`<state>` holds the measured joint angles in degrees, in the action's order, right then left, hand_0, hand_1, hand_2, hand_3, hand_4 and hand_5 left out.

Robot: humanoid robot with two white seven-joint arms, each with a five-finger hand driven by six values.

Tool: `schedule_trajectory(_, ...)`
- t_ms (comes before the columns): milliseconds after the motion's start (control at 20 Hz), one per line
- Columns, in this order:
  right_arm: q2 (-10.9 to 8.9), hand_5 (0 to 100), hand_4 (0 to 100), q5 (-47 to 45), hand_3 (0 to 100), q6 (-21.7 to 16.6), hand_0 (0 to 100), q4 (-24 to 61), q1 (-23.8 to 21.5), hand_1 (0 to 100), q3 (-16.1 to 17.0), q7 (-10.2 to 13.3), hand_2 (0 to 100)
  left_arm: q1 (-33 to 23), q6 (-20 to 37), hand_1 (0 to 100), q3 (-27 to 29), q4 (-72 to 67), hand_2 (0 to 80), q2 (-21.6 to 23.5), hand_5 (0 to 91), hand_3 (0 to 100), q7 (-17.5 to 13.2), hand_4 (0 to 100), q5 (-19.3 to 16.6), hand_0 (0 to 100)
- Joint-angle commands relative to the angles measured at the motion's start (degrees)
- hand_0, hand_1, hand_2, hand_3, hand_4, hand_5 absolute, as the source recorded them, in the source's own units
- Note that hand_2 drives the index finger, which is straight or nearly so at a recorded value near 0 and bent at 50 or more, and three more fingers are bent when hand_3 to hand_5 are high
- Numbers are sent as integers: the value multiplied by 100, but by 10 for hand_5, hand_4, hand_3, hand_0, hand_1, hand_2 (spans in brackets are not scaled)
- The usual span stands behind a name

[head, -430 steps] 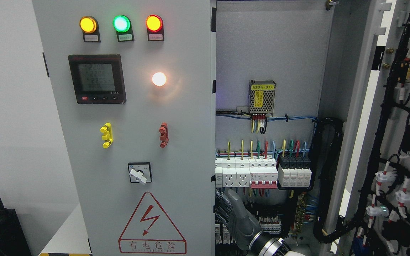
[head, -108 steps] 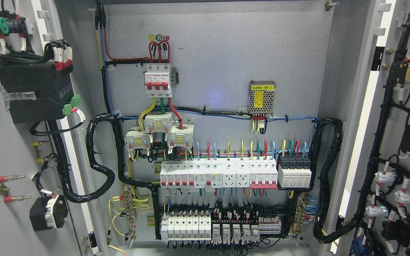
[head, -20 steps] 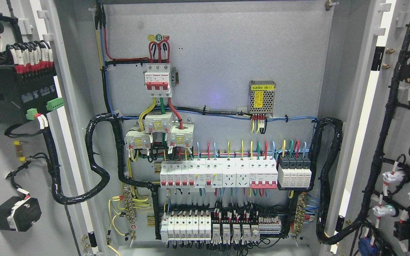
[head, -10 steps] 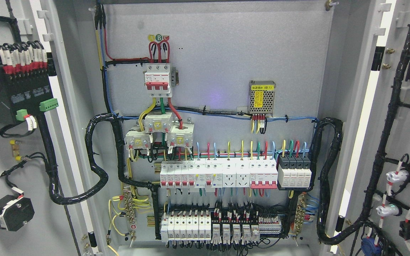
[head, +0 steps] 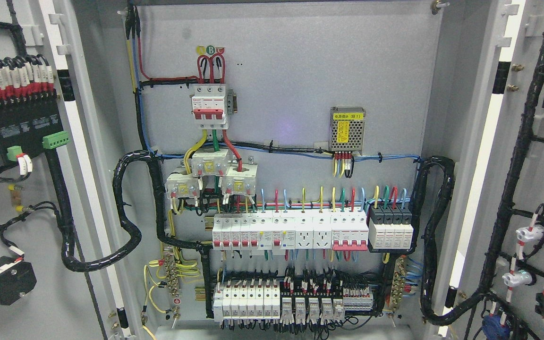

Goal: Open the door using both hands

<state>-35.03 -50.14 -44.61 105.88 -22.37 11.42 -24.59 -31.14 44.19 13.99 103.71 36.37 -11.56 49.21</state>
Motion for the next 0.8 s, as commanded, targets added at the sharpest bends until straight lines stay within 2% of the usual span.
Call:
schedule_trajectory(0, -189, 0, 0, -75, 0, -4, 0, -85, -13, 0, 88, -151, 0, 213, 1478, 0, 306, -544, 0, 90, 0, 0, -4, 43, 71, 0)
schedule_trajectory(250, -347, 0, 0, -75, 0, -4, 0, -156, -39, 0, 80, -221, 0, 362, 1216, 0, 525, -773, 0, 169, 0, 0, -12, 43, 264, 0)
schedule_trajectory(451, -355, 0, 0, -75, 0, -13, 0, -366, -31, 0, 88, -230, 0, 608, 750, 0, 595, -1115, 0, 310, 0, 0, -12, 43, 326, 0)
schedule_trajectory(651, -382, 0, 0, -75, 0, -13, 0, -384, -22, 0, 88, -239, 0, 898, 530, 0, 613, -1432, 0, 388, 0, 0, -12, 43, 344, 0)
schedule_trajectory(751, -452, 0, 0, -75, 0, -13, 0, -393, -4, 0, 88, -239, 0, 1030, 302, 0, 648, -1564, 0, 468, 0, 0, -12, 43, 370, 0)
